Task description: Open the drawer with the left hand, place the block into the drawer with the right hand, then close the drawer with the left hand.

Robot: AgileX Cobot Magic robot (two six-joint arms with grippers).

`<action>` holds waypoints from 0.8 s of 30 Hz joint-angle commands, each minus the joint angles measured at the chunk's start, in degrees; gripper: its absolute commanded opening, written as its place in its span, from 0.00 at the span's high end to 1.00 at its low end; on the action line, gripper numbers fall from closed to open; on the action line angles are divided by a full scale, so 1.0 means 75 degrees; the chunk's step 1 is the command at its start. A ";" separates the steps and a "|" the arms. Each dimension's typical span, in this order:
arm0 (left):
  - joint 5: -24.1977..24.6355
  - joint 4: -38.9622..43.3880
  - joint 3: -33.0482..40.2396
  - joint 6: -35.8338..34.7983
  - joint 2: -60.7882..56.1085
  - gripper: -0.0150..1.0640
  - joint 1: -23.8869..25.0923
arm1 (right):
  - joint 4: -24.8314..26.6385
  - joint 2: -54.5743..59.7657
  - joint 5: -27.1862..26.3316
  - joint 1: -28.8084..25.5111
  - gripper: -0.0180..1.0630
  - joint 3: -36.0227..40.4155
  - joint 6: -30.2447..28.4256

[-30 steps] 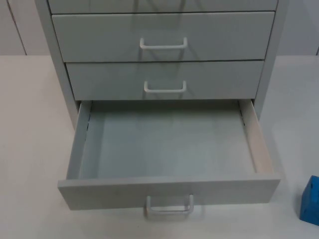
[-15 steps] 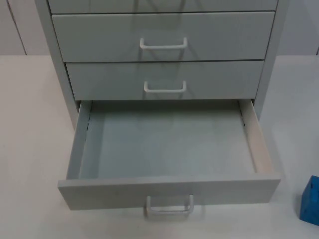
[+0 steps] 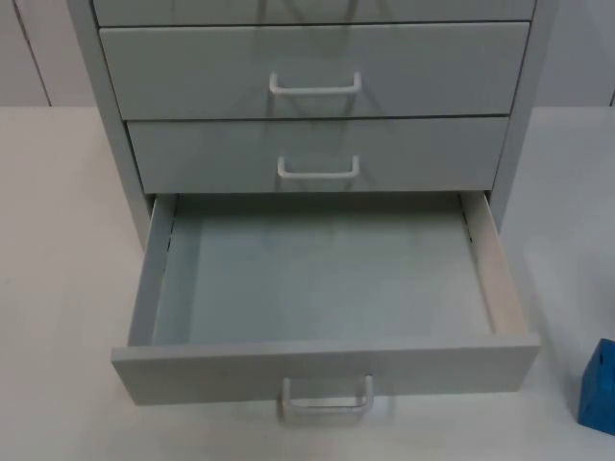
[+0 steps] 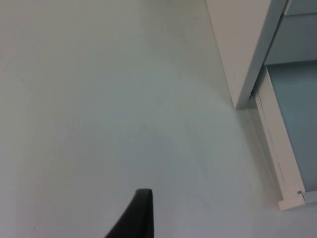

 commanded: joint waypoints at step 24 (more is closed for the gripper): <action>-0.0121 -0.0263 0.0033 -0.0075 -0.0044 0.01 0.0018 | -0.4466 0.1929 -0.1142 0.2121 0.09 -0.0055 0.6068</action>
